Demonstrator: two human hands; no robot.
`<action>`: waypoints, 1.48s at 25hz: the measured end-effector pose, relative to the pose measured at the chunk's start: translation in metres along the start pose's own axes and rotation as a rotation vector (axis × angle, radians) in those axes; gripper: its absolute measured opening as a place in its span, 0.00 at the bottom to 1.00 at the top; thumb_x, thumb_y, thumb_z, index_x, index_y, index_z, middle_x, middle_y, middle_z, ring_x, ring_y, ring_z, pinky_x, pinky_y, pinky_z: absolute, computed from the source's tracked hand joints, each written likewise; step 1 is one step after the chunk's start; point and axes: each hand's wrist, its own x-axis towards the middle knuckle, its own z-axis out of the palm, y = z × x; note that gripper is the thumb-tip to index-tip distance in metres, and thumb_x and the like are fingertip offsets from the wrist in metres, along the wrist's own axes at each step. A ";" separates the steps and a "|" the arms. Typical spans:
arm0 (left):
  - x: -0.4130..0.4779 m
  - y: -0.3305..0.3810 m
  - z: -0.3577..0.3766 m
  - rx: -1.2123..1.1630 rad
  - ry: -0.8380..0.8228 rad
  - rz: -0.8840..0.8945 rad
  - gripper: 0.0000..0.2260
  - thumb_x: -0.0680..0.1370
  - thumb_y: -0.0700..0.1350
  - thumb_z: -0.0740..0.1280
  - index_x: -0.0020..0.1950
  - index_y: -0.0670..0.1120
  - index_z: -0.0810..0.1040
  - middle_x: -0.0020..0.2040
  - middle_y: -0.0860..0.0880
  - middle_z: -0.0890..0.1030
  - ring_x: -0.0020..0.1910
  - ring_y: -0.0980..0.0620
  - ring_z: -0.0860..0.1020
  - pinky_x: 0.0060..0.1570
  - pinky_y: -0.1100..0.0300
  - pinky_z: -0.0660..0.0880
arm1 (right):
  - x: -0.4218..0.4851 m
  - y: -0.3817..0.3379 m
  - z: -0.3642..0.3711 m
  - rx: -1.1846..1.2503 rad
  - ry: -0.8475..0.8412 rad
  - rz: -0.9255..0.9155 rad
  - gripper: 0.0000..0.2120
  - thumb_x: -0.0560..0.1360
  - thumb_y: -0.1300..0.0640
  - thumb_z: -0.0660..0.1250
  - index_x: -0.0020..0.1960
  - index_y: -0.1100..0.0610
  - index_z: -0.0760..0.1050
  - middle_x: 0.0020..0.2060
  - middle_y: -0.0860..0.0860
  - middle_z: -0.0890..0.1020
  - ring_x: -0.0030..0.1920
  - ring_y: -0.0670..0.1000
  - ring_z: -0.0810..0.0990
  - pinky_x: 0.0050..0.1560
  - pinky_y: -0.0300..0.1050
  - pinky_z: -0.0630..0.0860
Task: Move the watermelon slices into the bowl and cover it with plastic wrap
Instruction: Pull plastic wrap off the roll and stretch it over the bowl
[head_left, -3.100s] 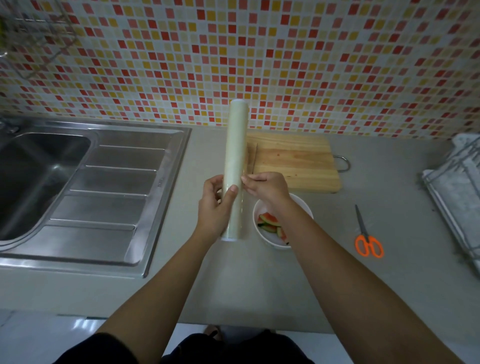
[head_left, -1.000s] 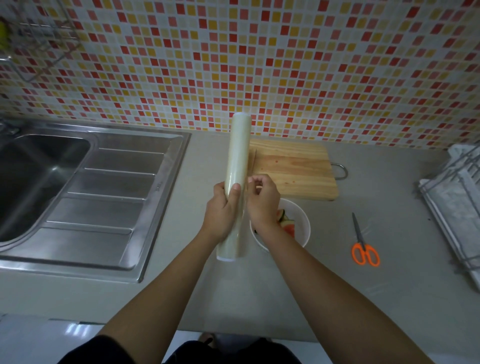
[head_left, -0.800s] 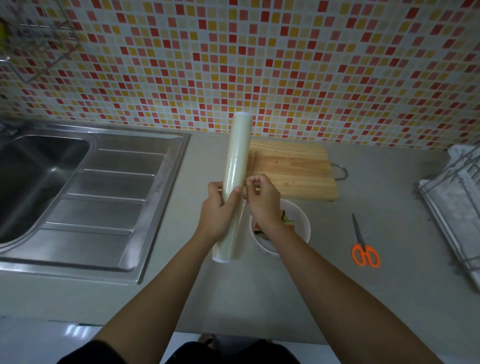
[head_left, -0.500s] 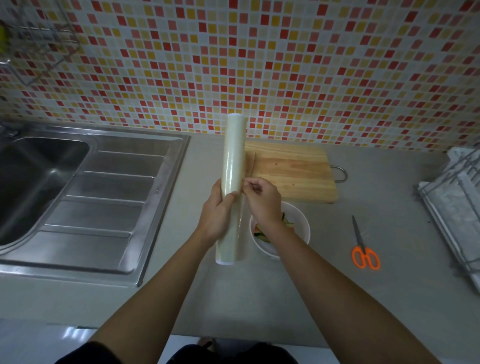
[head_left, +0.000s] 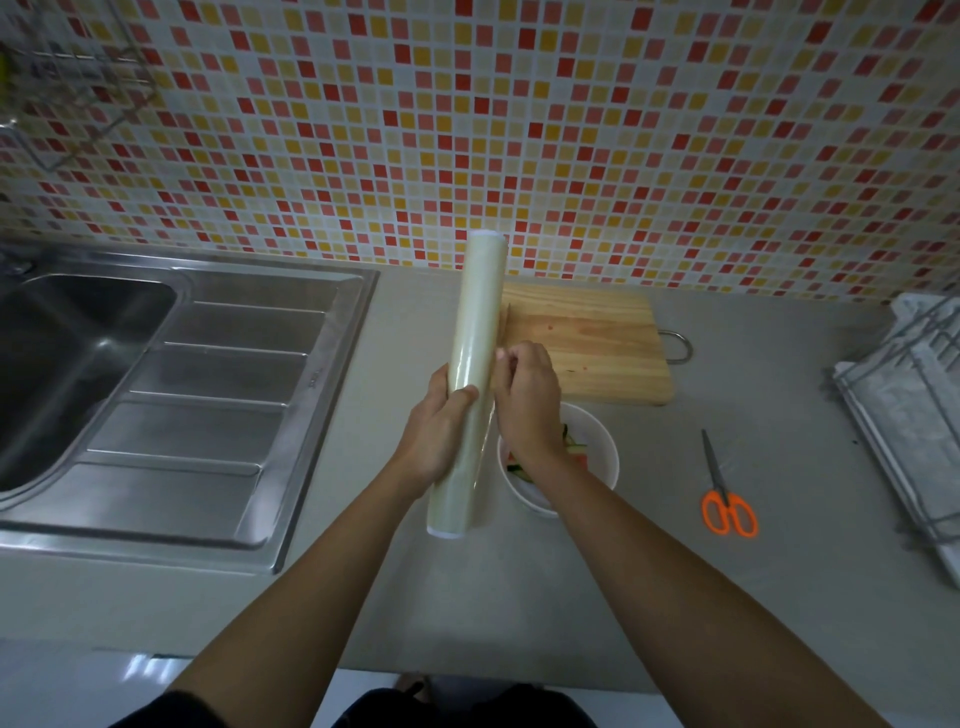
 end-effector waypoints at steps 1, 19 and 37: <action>0.000 0.000 0.000 0.008 0.001 0.011 0.23 0.71 0.58 0.57 0.66 0.57 0.67 0.53 0.56 0.78 0.52 0.54 0.78 0.50 0.54 0.75 | 0.000 -0.001 0.001 0.027 0.019 0.029 0.09 0.80 0.58 0.56 0.40 0.56 0.66 0.39 0.51 0.71 0.38 0.49 0.69 0.35 0.35 0.57; -0.001 -0.021 -0.005 0.182 0.137 0.004 0.17 0.77 0.63 0.57 0.55 0.51 0.70 0.43 0.55 0.79 0.41 0.57 0.79 0.35 0.61 0.70 | 0.018 0.009 0.005 0.575 -0.288 0.586 0.08 0.70 0.61 0.62 0.43 0.57 0.80 0.31 0.47 0.80 0.36 0.45 0.77 0.53 0.45 0.76; -0.006 -0.008 0.002 0.247 0.098 0.080 0.14 0.80 0.58 0.56 0.59 0.52 0.66 0.48 0.52 0.78 0.45 0.55 0.78 0.37 0.63 0.70 | 0.014 -0.004 -0.008 0.153 -0.016 0.066 0.07 0.75 0.63 0.61 0.51 0.57 0.76 0.43 0.47 0.80 0.43 0.46 0.78 0.45 0.36 0.74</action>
